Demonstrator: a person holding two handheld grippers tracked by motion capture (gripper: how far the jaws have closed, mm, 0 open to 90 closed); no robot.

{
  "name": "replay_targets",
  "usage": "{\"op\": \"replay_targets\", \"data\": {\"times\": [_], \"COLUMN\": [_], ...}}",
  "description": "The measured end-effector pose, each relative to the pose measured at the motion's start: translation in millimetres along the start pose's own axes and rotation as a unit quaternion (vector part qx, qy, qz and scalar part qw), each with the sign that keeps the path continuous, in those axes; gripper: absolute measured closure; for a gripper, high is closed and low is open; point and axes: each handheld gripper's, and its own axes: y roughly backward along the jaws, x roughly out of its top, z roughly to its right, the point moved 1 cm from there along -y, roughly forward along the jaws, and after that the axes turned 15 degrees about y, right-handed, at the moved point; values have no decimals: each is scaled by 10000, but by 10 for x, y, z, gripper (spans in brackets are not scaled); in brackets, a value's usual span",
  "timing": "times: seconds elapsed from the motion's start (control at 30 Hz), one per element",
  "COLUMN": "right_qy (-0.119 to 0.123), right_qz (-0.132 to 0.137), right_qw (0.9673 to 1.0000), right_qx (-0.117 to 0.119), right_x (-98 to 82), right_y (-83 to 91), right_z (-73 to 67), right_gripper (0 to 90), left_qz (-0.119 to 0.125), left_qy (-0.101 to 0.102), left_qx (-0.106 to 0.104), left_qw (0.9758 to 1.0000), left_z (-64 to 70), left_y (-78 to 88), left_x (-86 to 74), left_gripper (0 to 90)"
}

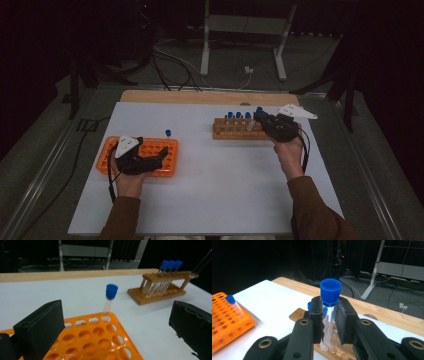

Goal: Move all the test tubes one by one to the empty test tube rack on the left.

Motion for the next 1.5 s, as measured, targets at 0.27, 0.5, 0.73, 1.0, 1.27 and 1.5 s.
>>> {"op": "replay_targets", "data": {"times": [0.27,0.5,0.73,1.0,1.27,1.5], "right_qy": [-15,-24,79,134,180,282], "right_qz": [64,59,-3,-14,-73,-95], "right_qw": [9998,9990,9973,9946,9913,9880], "right_qx": [206,444,729,1032,1303,1513], "right_x": [47,96,138,205,301,378], "right_y": [25,-33,-138,-254,-373,-458], "right_z": [-77,-207,-412,-634,-832,-999], "right_gripper": [767,767,766,766,766,765], "left_qz": [80,-101,-72,33,-135,-198], "left_qy": [-372,-583,-504,-556,-719,-872], "left_qx": [-161,-382,-589,-774,-837,-967], "left_qw": [9991,9975,9970,9954,9938,9913], "left_z": [177,331,446,537,648,729], "left_y": [-25,-135,-200,-256,-382,-460], "left_x": [79,125,131,123,81,46], "left_gripper": [8,8,8,8,12,155]}}
